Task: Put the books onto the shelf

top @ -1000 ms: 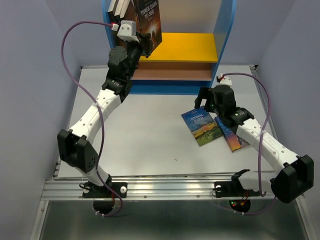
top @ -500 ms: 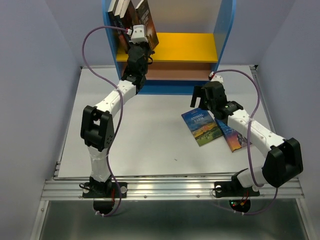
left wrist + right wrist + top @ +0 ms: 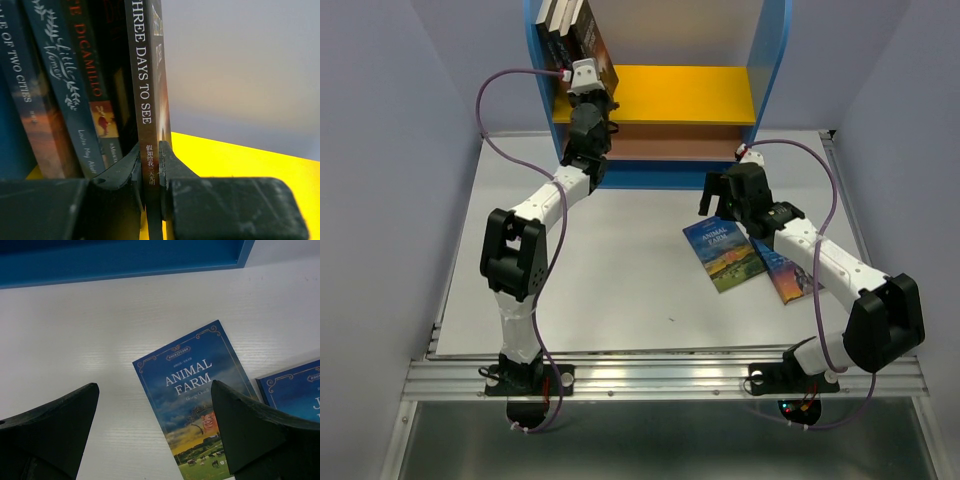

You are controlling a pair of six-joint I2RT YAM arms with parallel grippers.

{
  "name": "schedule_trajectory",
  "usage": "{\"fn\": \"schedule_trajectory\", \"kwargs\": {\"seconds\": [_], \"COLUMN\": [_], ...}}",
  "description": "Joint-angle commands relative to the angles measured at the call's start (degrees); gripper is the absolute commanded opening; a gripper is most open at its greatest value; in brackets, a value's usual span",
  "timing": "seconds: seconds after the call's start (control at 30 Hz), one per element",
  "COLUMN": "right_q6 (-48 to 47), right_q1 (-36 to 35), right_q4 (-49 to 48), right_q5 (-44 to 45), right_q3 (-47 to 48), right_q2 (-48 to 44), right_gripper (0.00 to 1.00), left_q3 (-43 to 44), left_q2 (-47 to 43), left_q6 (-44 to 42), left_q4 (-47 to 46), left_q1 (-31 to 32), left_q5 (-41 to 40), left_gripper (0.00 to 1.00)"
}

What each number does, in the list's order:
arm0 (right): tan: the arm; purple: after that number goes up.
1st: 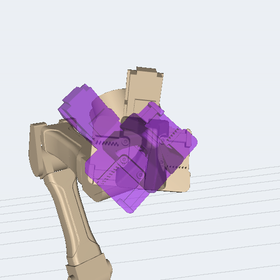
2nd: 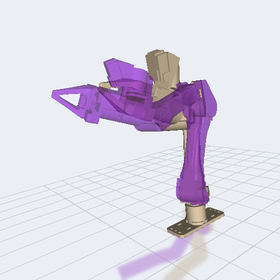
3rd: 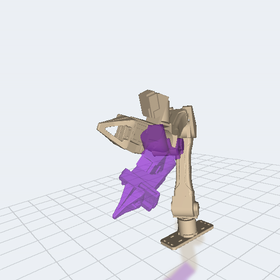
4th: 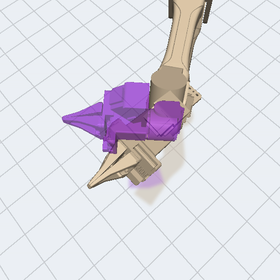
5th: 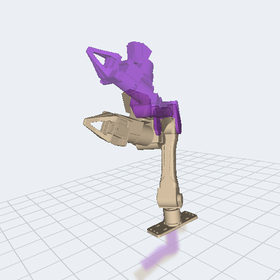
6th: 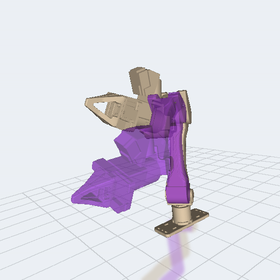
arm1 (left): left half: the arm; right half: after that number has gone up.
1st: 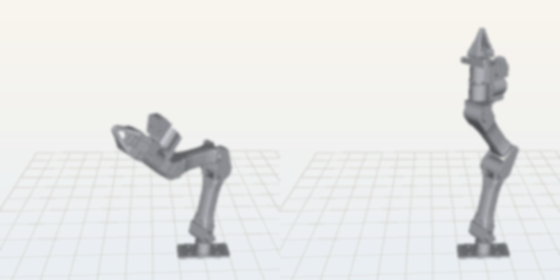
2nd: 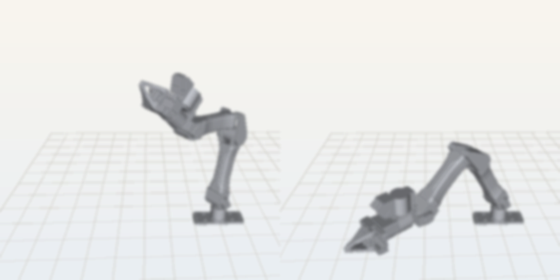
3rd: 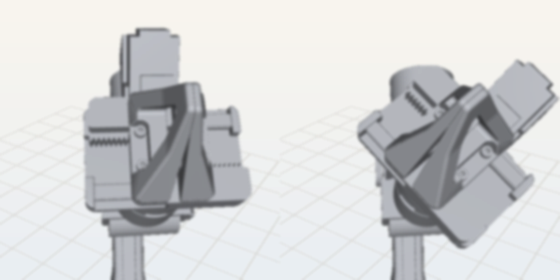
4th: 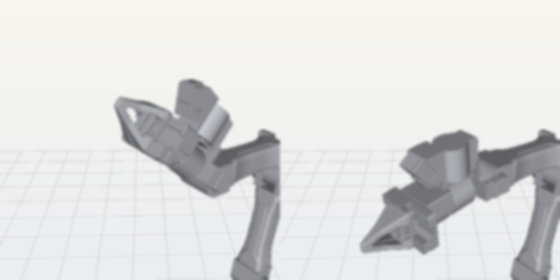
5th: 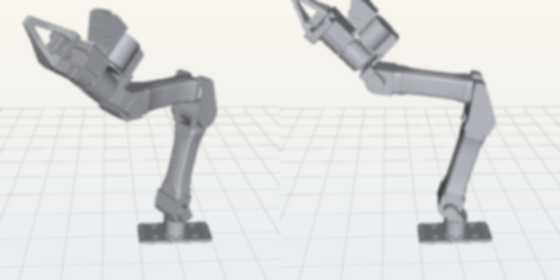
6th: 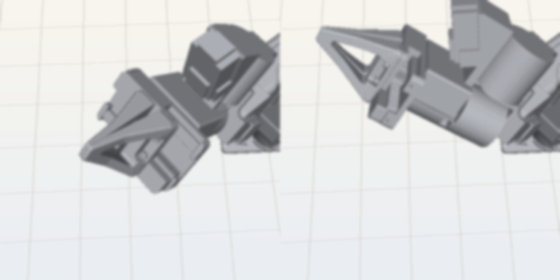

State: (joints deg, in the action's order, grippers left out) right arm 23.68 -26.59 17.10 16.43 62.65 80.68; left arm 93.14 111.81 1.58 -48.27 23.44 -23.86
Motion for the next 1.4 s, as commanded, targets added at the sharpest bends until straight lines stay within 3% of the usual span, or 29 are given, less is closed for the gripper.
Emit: {"fn": "schedule_trajectory", "kwargs": {"seconds": [0.0,0.2,0.4,0.6,0.8,0.83,0.87,0.97,1.37], "right_q6": [0.7,0.9,0.8,0.1,-1.1,-1.2,-1.2,-1.4,-2.3], "right_q1": [0.1,0.1,0.1,0.1,0.1,0.1,0.1,0.1,0.1], "right_q4": [-2.9,-2.9,-2.9,-2.9,-2.9,-2.9,-2.9,-3.0,-2.9], "right_q5": [-0.3,-1.4,-1.7,-1.7,-1.8,-1.8,-1.9,-2.3,-3.4], "right_q3": [1.8,2.2,1.9,1.9,2.1,2.1,2.0,2.1,1.5], "right_q2": [-0.4,-0.1,-0.2,-0.4,-0.5,-0.5,-0.4,-0.4,-0.7], "right_gripper": [1.0,1.0,1.0,1.0,1.0,1.0,1.0,1.0,1.0], "left_q3": [-0.7,-2.0,-2.6,-2.0,-0.4,-0.4,-0.5,-1.0,-2.3], "left_q2": [-1.2,-1.1,-0.4,1.2,2.4,2.3,2.1,1.5,-1.3], "left_q6": [0.4,1.1,1.8,3.2,2.4,2.4,2.5,0.8,1.6], "left_q4": [-9.2,-9.7,-10.8,-11.7,-11.6,-11.3,-11.1,-10.7,-7.1], "left_q1": [-0.9,-0.9,-1.0,-0.9,-0.9,-0.9,-0.7,0.5,2.8], "left_q5": [-2.3,-2.9,-4.6,-6.3,-8.3,-8.6,-8.7,-10.2,-15.9], "left_gripper": [0.0,0.02,0.1,0.11,0.28,0.44,0.52,0.63,0.67]}}
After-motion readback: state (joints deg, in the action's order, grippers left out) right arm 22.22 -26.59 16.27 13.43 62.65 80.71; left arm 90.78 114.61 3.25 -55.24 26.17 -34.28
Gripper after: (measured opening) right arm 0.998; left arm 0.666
